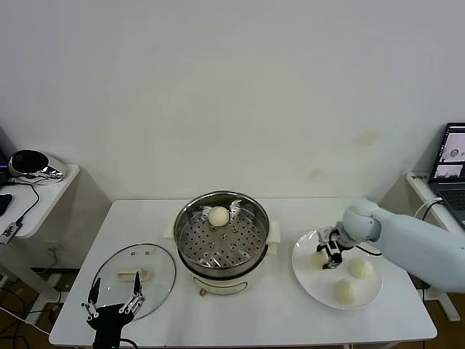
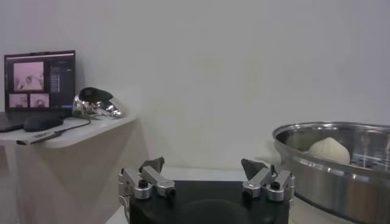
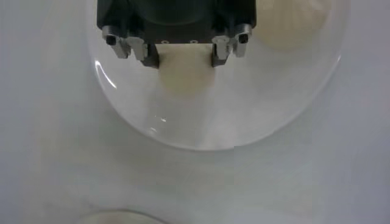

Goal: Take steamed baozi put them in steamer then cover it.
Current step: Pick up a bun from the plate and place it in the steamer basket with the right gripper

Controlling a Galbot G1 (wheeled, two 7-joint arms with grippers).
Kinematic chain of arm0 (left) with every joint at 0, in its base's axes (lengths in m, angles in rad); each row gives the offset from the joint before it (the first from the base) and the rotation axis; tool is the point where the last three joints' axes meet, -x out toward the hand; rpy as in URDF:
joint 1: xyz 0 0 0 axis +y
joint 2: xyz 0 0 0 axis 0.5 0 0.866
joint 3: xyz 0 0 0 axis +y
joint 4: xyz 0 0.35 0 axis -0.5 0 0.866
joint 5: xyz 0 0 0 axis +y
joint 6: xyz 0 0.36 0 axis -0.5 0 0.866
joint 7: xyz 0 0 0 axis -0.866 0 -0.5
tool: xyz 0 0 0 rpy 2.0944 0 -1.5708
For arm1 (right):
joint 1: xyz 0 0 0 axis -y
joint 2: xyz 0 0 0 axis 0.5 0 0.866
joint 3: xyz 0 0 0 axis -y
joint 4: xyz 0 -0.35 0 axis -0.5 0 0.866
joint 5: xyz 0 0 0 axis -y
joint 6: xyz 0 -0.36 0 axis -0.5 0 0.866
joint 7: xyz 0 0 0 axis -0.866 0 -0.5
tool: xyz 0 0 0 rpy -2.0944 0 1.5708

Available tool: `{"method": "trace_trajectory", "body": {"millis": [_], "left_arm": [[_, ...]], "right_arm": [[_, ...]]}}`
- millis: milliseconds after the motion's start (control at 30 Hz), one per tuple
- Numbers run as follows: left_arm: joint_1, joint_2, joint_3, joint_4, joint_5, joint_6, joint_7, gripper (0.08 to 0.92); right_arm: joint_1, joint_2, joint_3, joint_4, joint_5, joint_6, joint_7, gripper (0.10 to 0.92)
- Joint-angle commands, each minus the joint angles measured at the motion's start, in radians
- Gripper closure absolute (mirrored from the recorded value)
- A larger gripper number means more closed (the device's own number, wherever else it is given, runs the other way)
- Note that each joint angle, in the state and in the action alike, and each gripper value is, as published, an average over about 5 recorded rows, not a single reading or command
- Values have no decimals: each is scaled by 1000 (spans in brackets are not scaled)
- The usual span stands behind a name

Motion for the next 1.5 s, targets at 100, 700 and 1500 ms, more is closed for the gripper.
{"method": "trace_trajectory", "body": {"millis": [100,700,1500], "left_arm": [[-1,3,3,-9,1,3,1,177],[-41,15,6,-12,-19,10,2,177],[-53,-6,-3,-2,-20,5,-1,177]], "right_arm": [[250,-56,-102,65,116,-5,-37,480],[775,411,-348,88,620,-205,53,457],[409,851,-316,-276,596,-311,134,457]]}}
